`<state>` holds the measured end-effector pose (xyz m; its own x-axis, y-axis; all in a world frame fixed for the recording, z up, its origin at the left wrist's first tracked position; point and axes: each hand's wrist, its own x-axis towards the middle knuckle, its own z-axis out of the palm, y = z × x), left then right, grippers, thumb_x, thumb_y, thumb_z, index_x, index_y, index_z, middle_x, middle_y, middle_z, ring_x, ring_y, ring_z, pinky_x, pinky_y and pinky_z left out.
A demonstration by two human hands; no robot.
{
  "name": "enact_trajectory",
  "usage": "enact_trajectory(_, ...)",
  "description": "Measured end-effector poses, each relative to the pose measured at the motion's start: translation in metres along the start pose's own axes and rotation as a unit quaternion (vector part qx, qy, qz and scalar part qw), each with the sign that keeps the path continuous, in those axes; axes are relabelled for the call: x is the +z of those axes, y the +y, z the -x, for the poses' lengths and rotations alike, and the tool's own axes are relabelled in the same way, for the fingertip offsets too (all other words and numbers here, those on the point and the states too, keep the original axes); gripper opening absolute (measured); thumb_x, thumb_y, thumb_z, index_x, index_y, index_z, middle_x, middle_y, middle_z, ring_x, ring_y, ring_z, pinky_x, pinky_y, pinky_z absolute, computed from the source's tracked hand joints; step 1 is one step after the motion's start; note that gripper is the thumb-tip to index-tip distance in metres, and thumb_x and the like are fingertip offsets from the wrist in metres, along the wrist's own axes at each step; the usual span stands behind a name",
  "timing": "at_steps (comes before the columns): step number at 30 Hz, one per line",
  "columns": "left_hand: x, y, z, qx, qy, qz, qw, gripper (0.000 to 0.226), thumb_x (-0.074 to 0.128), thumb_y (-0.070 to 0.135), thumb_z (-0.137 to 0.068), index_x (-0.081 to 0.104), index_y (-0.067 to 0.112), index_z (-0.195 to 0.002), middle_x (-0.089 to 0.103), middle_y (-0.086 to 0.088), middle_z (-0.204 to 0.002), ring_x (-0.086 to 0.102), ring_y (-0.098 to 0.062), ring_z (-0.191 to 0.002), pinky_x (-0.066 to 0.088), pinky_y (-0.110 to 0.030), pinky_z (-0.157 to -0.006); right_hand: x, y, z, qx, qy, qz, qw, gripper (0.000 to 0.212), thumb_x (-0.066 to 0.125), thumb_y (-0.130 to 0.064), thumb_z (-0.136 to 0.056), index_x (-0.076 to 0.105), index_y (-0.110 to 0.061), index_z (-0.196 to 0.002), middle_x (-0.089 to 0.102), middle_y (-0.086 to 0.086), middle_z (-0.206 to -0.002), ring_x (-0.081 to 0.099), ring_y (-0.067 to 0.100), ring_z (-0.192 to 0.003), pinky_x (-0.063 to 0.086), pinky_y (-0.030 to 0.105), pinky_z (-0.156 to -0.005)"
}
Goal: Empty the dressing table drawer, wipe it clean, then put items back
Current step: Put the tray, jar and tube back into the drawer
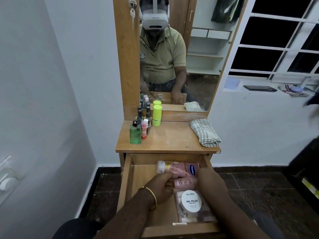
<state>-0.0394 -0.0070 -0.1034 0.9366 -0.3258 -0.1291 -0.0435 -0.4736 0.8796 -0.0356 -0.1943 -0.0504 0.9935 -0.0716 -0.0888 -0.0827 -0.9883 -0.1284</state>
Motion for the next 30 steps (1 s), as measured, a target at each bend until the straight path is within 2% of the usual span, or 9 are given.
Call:
enact_trajectory(3, 0.001, -0.001, 0.001, -0.001, 0.000, -0.011, 1.000, 0.047, 0.060, 0.010, -0.084, 0.058, 0.027, -0.128, 0.066, 0.008, -0.123, 0.062, -0.005, -0.112, 0.052, -0.029, -0.098, -0.001, 0.000, 0.000, -0.011, -0.013, 0.020, 1.000, 0.023, 0.058, -0.022, -0.096, 0.063, -0.019, -0.119, 0.066, 0.000, -0.110, 0.064, 0.014, -0.093, 0.048, 0.023, -0.073)
enact_trajectory(6, 0.001, 0.001, 0.000, 0.005, -0.008, 0.002, 1.000, 0.046, 0.061, 0.003, -0.087, 0.058, 0.021, -0.130, 0.065, 0.005, -0.125, 0.061, -0.005, -0.113, 0.051, -0.021, -0.096, -0.014, -0.008, -0.005, -0.019, -0.024, 0.021, 0.999, 0.022, 0.064, -0.025, -0.091, 0.065, -0.021, -0.113, 0.068, -0.001, -0.104, 0.066, 0.014, -0.092, 0.054, 0.027, -0.079)
enact_trajectory(10, -0.002, 0.004, 0.000, 0.034, 0.027, -0.005, 0.999, 0.041, 0.064, 0.002, -0.086, 0.061, 0.012, -0.126, 0.067, 0.004, -0.116, 0.063, -0.004, -0.105, 0.052, -0.020, -0.092, -0.058, -0.034, -0.024, -0.090, 0.065, -0.030, 0.993, 0.022, 0.068, -0.038, -0.084, 0.067, -0.024, -0.101, 0.068, -0.004, -0.098, 0.065, 0.017, -0.089, 0.054, 0.032, -0.077)
enact_trajectory(14, -0.009, 0.006, 0.000, 0.082, 0.092, -0.036, 0.992, 0.034, 0.065, 0.004, -0.083, 0.068, 0.020, -0.112, 0.067, 0.013, -0.105, 0.059, 0.017, -0.087, 0.045, -0.005, -0.078, -0.101, -0.080, -0.049, -0.169, 0.126, -0.115, 0.971, 0.035, 0.070, -0.043, -0.085, 0.062, -0.029, -0.117, 0.065, -0.008, -0.108, 0.060, 0.011, -0.091, 0.051, 0.031, -0.076)
enact_trajectory(18, -0.013, 0.003, -0.002, 0.111, 0.151, -0.118, 0.975, 0.035, 0.060, 0.003, -0.080, 0.065, 0.026, -0.105, 0.055, 0.015, -0.099, 0.050, 0.007, -0.079, 0.034, -0.003, -0.072, -0.113, -0.115, -0.082, -0.225, 0.164, -0.095, 0.956, 0.059, 0.073, -0.036, -0.084, 0.049, -0.031, -0.137, 0.056, -0.004, -0.135, 0.058, 0.019, -0.116, 0.054, 0.039, -0.086)
enact_trajectory(22, -0.014, 0.000, -0.006, 0.140, 0.184, -0.125, 0.965, 0.042, 0.050, -0.006, -0.076, 0.068, 0.019, -0.105, 0.055, 0.004, -0.112, 0.048, -0.003, -0.087, 0.037, -0.011, -0.082, -0.115, -0.133, -0.109, -0.231, 0.166, -0.057, 0.957, 0.075, 0.074, -0.035, -0.083, 0.036, -0.033, -0.147, 0.048, -0.002, -0.140, 0.054, 0.023, -0.121, 0.054, 0.041, -0.085)
enact_trajectory(24, -0.017, 0.005, -0.005, 0.139, 0.188, -0.137, 0.963, 0.034, 0.051, -0.007, -0.084, 0.067, 0.013, -0.108, 0.055, -0.002, -0.119, 0.054, -0.013, -0.099, 0.036, -0.009, -0.083, -0.114, -0.138, -0.116, -0.233, 0.174, -0.038, 0.956, 0.073, 0.073, -0.036, -0.083, 0.038, -0.034, -0.146, 0.048, -0.002, -0.140, 0.055, 0.024, -0.121, 0.055, 0.041, -0.084)
enact_trajectory(26, -0.019, 0.007, -0.004, 0.140, 0.193, -0.135, 0.962, 0.032, 0.052, -0.008, -0.087, 0.067, 0.012, -0.107, 0.054, -0.003, -0.122, 0.054, -0.014, -0.105, 0.033, -0.003, -0.080, -0.112, -0.140, -0.120, -0.235, 0.181, -0.024, 0.955, 0.064, 0.072, -0.037, -0.084, 0.047, -0.032, -0.142, 0.050, -0.002, -0.138, 0.056, 0.023, -0.119, 0.055, 0.041, -0.083)
enact_trajectory(30, -0.019, 0.001, -0.005, 0.151, 0.205, -0.102, 0.962, 0.041, 0.048, -0.004, -0.079, 0.069, 0.024, -0.100, 0.050, 0.009, -0.125, 0.050, 0.009, -0.086, 0.040, -0.008, -0.075, -0.109, -0.144, -0.124, -0.241, 0.193, -0.035, 0.951, 0.044, 0.072, -0.036, -0.084, 0.063, -0.024, -0.126, 0.059, -0.003, -0.126, 0.060, 0.020, -0.109, 0.056, 0.040, -0.080)
